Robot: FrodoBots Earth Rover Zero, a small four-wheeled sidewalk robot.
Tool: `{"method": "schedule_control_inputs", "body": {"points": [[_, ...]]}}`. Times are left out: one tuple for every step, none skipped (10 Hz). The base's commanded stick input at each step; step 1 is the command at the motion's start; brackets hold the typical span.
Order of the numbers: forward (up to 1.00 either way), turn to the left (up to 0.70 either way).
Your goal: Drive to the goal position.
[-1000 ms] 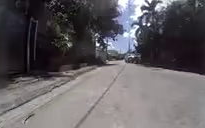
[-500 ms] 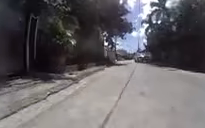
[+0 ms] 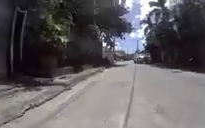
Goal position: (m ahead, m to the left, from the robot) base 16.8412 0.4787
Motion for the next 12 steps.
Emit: {"method": "schedule_control_inputs", "body": {"points": [[1.0,-0.4],[1.0,-0.4],[1.0,-0.4],[1.0,-0.4],[1.0,-0.19],[1.0,0.0],[1.0,0.0],[1.0,0.0],[1.0,0.0],[1.0,0.02],[1.0,0.06],[1.0,0.04]]}}
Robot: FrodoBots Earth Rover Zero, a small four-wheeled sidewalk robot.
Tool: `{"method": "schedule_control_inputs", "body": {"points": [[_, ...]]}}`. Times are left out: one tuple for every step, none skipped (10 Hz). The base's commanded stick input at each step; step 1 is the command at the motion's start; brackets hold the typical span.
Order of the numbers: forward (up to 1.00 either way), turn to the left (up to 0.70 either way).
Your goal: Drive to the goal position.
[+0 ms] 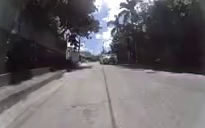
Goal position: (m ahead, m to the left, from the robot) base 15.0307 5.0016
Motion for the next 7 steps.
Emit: {"method": "schedule_control_inputs", "body": {"points": [[1.0,0.02],[1.0,0.0],[1.0,0.0],[1.0,0.02],[1.0,0.05],[1.0,0.12],[1.0,0.16]]}}
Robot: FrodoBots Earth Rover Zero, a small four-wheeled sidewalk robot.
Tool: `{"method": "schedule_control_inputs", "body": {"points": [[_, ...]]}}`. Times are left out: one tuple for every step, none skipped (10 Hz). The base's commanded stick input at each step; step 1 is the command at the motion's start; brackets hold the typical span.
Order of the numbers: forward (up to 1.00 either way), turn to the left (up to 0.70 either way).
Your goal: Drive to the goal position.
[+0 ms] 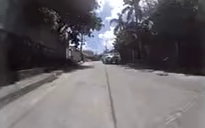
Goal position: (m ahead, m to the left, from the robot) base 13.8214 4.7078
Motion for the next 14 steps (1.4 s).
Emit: {"method": "schedule_control_inputs", "body": {"points": [[1.0,0.0],[1.0,0.0],[1.0,0.0],[1.0,0.03],[1.0,0.04],[1.0,0.01],[1.0,0.05],[1.0,0.09],[1.0,0.11],[1.0,0.12],[1.0,0.12],[1.0,0.11],[1.0,0.14],[1.0,0.13]]}}
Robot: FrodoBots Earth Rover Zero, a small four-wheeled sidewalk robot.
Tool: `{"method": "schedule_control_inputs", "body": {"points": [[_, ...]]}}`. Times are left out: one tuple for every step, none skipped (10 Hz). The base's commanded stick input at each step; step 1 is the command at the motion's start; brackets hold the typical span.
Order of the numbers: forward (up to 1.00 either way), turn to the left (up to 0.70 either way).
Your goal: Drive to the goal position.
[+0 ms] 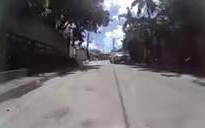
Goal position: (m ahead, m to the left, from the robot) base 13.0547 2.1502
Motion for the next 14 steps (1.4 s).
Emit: {"method": "schedule_control_inputs", "body": {"points": [[1.0,0.13],[1.0,0.15],[1.0,0.09],[1.0,0.17],[1.0,0.16],[1.0,0.15],[1.0,0.05],[1.0,-0.3],[1.0,-0.4],[1.0,-0.4],[1.0,-0.4],[1.0,-0.39],[1.0,-0.28],[1.0,-0.18]]}}
